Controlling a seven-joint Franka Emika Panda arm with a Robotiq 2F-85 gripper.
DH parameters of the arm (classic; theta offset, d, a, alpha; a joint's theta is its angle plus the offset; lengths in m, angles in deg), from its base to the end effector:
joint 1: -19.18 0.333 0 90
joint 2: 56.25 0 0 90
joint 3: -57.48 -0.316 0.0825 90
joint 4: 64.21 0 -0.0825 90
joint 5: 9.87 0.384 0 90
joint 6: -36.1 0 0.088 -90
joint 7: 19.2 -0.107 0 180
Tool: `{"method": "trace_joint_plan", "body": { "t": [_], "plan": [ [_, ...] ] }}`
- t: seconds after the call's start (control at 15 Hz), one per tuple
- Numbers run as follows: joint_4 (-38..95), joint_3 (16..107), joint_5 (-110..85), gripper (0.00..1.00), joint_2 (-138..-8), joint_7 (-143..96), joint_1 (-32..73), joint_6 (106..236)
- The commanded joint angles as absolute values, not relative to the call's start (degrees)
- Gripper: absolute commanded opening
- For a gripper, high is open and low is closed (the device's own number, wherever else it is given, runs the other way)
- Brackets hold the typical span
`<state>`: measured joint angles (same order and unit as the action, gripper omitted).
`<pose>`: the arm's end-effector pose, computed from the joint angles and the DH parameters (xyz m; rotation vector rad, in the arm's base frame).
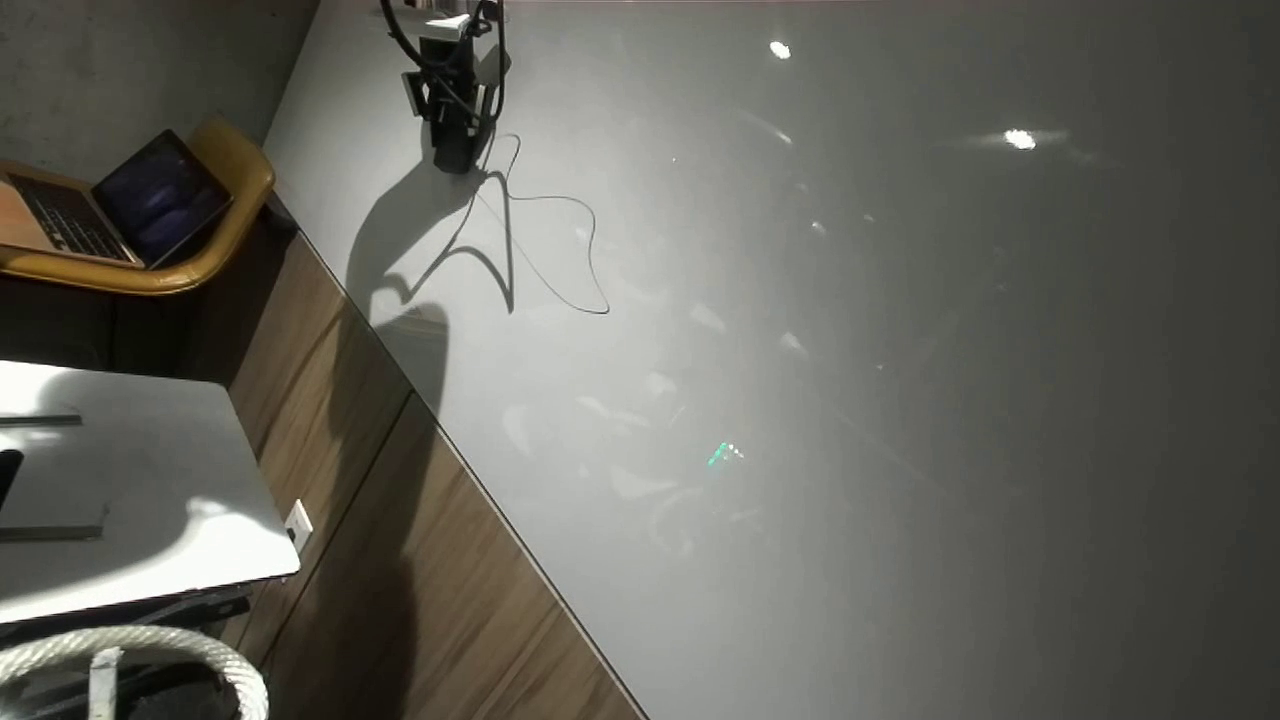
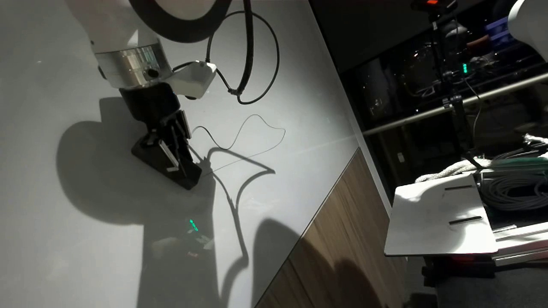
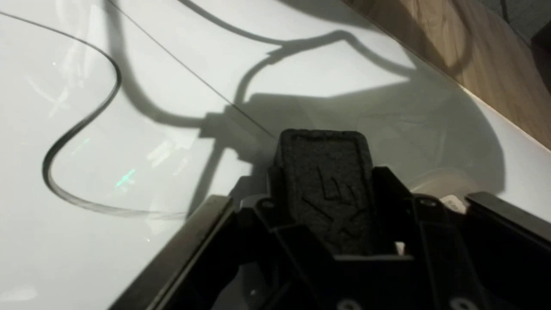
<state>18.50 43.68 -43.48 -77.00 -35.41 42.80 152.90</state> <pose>0.5841 0.3749 0.5188 2.6638 0.7494 0.6025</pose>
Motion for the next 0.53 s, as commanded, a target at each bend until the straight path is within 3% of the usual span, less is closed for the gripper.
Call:
{"method": "trace_joint_plan", "body": {
  "t": [0.0, 0.47],
  "plan": [
    [14.68, 47.59, -43.87, 0.29, -78.03, -32.65, 40.88, 155.01],
    [23.54, 50.33, -41.26, 0.29, -71.92, -34.43, 37.74, 155.85]
  ]
}}
